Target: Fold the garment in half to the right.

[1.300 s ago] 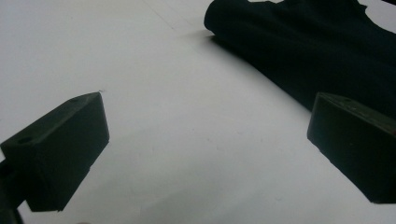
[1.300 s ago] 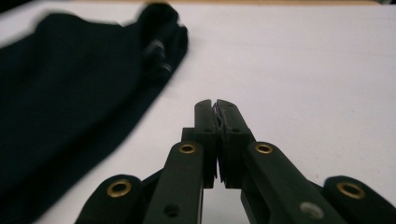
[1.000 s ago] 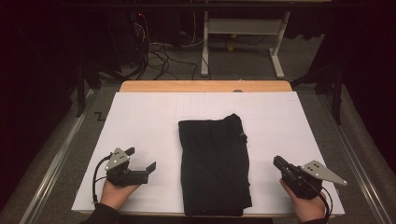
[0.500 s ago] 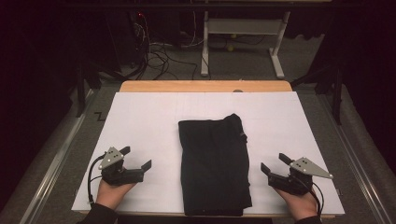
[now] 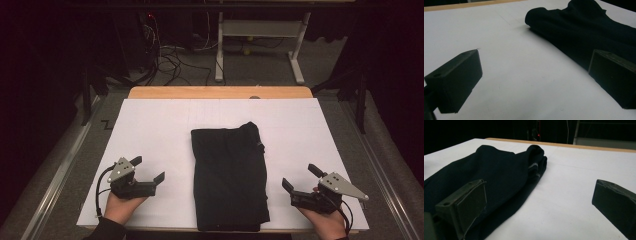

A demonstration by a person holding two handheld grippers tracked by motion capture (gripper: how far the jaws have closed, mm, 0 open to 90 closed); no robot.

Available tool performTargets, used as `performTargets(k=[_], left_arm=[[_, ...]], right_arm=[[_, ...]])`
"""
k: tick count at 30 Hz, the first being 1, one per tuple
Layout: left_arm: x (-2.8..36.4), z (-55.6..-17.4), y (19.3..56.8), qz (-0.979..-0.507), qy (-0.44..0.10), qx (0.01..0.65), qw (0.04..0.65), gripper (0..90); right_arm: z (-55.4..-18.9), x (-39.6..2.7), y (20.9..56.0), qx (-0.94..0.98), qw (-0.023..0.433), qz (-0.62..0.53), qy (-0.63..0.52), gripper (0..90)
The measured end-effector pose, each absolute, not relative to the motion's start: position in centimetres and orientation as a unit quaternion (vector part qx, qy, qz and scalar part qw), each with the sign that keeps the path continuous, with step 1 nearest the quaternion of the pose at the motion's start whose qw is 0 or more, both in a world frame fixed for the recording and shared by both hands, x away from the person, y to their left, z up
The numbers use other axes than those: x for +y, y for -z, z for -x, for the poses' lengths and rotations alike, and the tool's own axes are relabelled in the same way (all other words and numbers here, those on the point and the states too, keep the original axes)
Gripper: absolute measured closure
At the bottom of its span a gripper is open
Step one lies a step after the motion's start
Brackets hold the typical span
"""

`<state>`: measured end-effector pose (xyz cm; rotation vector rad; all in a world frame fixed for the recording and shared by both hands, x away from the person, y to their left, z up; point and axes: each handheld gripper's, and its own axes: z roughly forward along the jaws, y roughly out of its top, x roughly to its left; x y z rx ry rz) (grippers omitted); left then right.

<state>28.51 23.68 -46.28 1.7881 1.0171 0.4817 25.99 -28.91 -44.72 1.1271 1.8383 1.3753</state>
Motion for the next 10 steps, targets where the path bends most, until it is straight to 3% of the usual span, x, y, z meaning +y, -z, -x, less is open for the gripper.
performTargets(k=[10], left_arm=[[23.59, -28.62, 46.23, -0.735, -0.202, 0.425, 0.487, 0.0]], right_arm=[[-26.09, -28.98, 44.90, 0.692, 0.287, -0.421, -0.511, 0.1]])
